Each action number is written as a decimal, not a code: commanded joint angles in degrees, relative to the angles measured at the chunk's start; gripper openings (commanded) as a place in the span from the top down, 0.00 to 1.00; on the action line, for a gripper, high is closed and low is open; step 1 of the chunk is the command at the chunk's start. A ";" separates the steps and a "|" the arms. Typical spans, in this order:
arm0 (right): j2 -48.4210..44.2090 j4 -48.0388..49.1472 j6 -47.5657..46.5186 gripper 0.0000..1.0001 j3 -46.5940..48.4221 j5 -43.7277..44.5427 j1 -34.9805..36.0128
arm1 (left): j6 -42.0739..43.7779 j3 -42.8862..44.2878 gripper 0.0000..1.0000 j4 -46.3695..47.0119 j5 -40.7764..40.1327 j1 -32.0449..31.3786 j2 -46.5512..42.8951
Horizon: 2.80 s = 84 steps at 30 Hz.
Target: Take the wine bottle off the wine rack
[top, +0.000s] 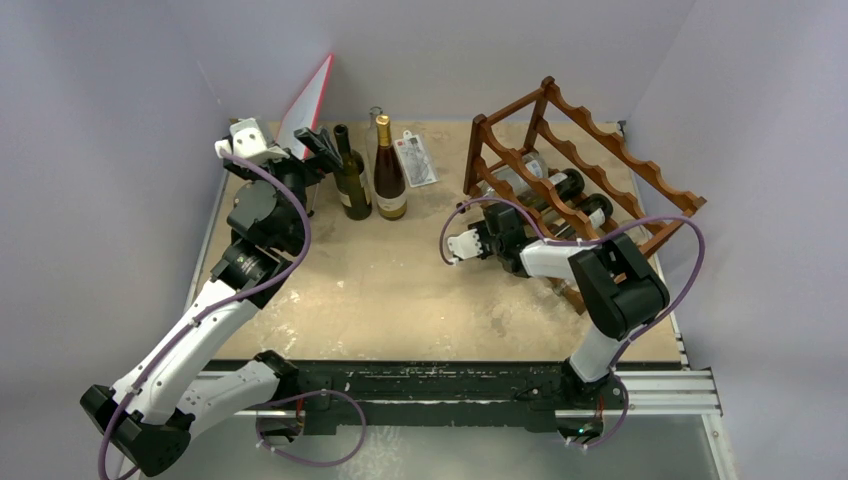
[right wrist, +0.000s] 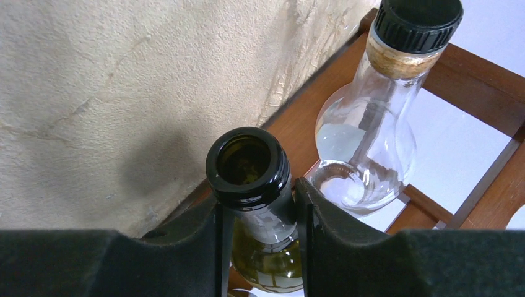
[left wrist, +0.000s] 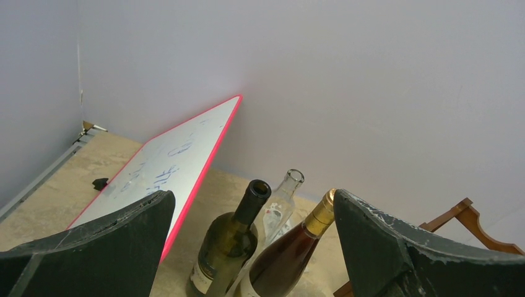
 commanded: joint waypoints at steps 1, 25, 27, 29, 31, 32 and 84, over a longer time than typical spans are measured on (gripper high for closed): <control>-1.62 -4.89 0.64 0.68 2.01 2.12 0.69 | -0.67 0.58 0.00 1.57 1.17 -0.14 -0.01; -8.56 -9.80 13.55 0.87 2.78 -1.27 8.94 | -1.20 0.93 0.00 1.05 1.37 0.01 1.22; -8.58 -10.09 14.01 0.88 2.52 -0.48 10.08 | -1.19 0.87 0.00 1.04 1.33 0.01 1.24; -8.65 -10.41 14.90 0.90 2.59 -0.46 10.63 | -1.27 0.85 0.00 1.04 1.43 0.01 1.24; -9.11 -11.20 16.02 0.93 2.89 -1.53 11.30 | -1.36 0.97 0.00 1.04 1.59 0.01 1.25; -9.35 -11.73 16.50 0.96 3.10 -2.16 11.68 | -1.37 0.93 0.00 1.04 1.61 0.01 1.28; -20.45 17.46 52.22 1.00 5.72 -12.22 26.90 | 0.82 0.50 0.00 1.60 -2.23 0.71 -0.82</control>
